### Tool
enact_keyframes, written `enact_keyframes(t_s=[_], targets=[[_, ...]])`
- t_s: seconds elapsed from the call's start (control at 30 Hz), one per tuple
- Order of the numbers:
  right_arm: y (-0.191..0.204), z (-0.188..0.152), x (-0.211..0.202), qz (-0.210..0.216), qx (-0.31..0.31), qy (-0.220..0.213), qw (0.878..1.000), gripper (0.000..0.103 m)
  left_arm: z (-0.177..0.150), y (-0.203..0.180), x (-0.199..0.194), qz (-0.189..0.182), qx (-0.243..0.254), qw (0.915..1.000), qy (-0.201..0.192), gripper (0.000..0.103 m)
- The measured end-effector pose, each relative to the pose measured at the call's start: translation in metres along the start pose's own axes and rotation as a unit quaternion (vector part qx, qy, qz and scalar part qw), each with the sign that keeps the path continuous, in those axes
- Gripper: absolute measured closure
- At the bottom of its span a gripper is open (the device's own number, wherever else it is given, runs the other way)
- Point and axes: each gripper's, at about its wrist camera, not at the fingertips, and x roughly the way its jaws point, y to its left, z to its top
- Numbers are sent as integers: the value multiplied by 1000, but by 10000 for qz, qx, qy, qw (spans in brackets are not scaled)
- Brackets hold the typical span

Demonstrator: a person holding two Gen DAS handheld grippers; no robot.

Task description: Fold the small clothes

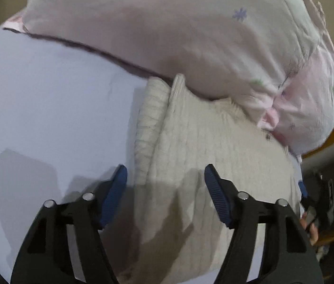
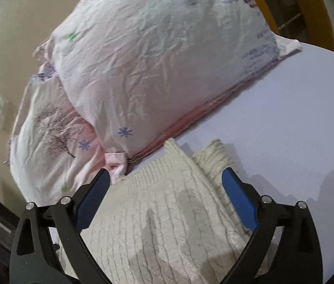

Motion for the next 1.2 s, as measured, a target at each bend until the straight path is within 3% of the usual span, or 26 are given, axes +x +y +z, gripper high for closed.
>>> enact_keyframes(t_s=[0.03,0.07,0.1,0.17,0.27,0.43,0.53,0.63,0.67,0.7,0.73,0.77,0.8,0.83,0.87,0.9,0.97,1.0,1.03,1.1,1.13,1.2], targets=[[1,0,2,61,-31,-24,10000,6,-1,0,4,-96,-157,9998,114,69],[1,2,0,171,-33,-57,9998,5,-2,1,2,-123,-391,9992,28,85],[1,2,-1,254,-19,-68,9997,5,-3,1,2,-221,-549,9982,11,89],[-4,7,-7,342,1,-48,9994,5,-5,-1,-6,-412,-750,9962,-128,90],[-13,16,-15,439,59,-86,9990,5,-6,-20,-32,-1045,-865,9904,-267,90],[-31,30,-37,514,475,-358,9969,4,0,-135,-65,-1702,-183,9839,-510,90],[-34,35,-48,470,387,-482,9970,4,-8,-212,-36,-2087,136,9775,-286,90],[-40,42,-59,322,245,-684,9968,4,-28,-287,25,-2367,391,9700,385,90],[-44,44,-64,208,226,-787,9964,4,-37,-311,60,-2519,335,9626,940,89],[-48,46,-67,79,233,-866,9959,4,-41,-320,76,-2667,244,9553,1250,89],[-52,47,-70,5,240,-910,9956,4,-46,-327,93,-2924,49,9423,1629,90],[-56,49,-71,-24,266,-913,9955,4,-49,-332,107,-3385,-237,9211,1909,90],[-60,51,-73,-6,295,-913,9954,4,-48,-334,107,-3615,-364,9118,1914,89],[-62,51,-73,34,319,-901,9954,4,-46,-334,101,-3720,-395,9101,1785,89],[-65,53,-73,117,338,-837,9959,4,-43,-331,88,-3798,-347,9113,1552,89],[-66,53,-71,220,350,-753,9963,4,-38,-323,66,-3763,-208,9183,1215,89],[-68,54,-62,623,419,-345,9966,4,-32,-308,37,-3318,-4,9402,765,83],[-68,54,-56,803,465,-87,9956,2,-30,-296,22,-2909,125,9552,526,65],[-69,54,-47,999,545,304,9930,2,-30,-278,3,-2140,316,9761,225,57],[-66,52,-32,1074,545,848,9891,2,-33,-255,-11,-1243,580,9905,-115,53],[-63,52,-25,945,465,1064,9887,2,-34,-248,-12,-1042,639,9924,-125,52],[-58,50,-9,513,352,1444,9876,2,-41,-235,5,-790,568,9948,302,46]])
